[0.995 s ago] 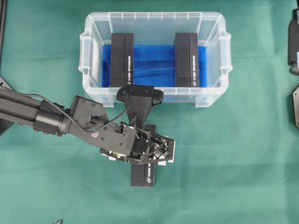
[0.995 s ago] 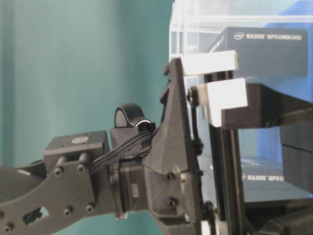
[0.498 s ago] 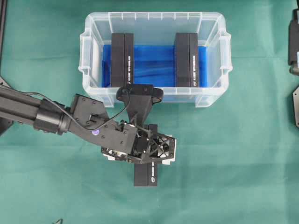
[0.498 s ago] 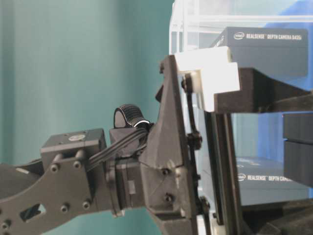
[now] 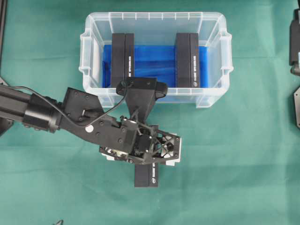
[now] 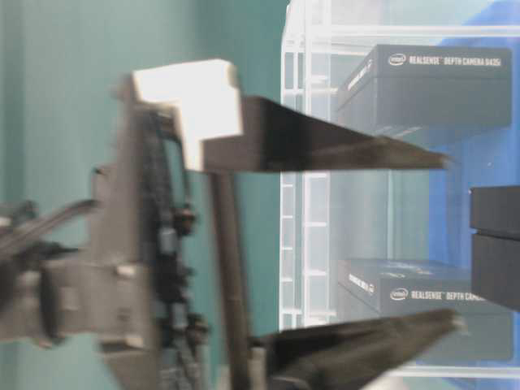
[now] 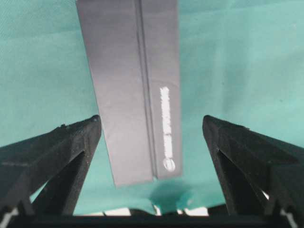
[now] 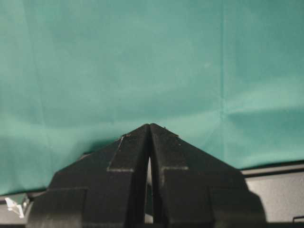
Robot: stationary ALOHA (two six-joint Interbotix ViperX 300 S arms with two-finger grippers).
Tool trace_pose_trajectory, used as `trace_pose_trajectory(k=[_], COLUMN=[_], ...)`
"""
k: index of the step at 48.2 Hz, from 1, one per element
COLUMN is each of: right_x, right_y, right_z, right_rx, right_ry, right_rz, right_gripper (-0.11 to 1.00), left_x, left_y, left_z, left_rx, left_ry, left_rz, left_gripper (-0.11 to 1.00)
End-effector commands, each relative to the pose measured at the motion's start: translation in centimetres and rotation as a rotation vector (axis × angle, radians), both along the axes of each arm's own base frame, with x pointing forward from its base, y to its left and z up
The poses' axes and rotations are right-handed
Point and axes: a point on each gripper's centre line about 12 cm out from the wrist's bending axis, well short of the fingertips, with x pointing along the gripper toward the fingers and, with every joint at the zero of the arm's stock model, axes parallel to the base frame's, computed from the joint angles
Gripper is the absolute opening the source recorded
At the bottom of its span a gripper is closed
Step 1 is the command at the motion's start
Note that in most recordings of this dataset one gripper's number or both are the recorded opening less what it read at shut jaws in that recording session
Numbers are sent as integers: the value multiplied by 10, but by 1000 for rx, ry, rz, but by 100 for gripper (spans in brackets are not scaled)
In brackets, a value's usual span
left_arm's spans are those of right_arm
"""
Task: Take the box out of the case with the left arm.
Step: 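Lower the boxes onto the green cloth and open the left gripper, then withdraw the left gripper to the left side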
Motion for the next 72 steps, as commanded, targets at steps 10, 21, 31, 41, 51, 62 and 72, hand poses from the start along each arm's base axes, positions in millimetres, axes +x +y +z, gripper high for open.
trace_pose_trajectory(k=[10,21,31,41,51,62,72], right_x=[1,1,1,1,1,1,1], right_y=[0,0,0,0,0,0,0], right_z=[8,8,7,7,8,7,6], right_rx=[-2,-2,-2,-2,0,-2,-2], right_ry=[-25,-25,-23,-23,-26,-23,-20], right_rz=[-3,-3,-3,-3,-3,-3,-3], right_gripper=[2,2,2,2,2,2,2], left_x=[0,-4,-7,-11,-35,-82,-129], left_y=[7,16,18,18,12,11,16], left_z=[78,118,123,122,126,123,117], left_rx=[-12,7,13,15,16,9,11], left_ry=[-83,-93,-78,-70,-56,-14,12], left_rz=[7,15,9,7,-8,27,32], left_gripper=[90,90,90,90,90,90,90])
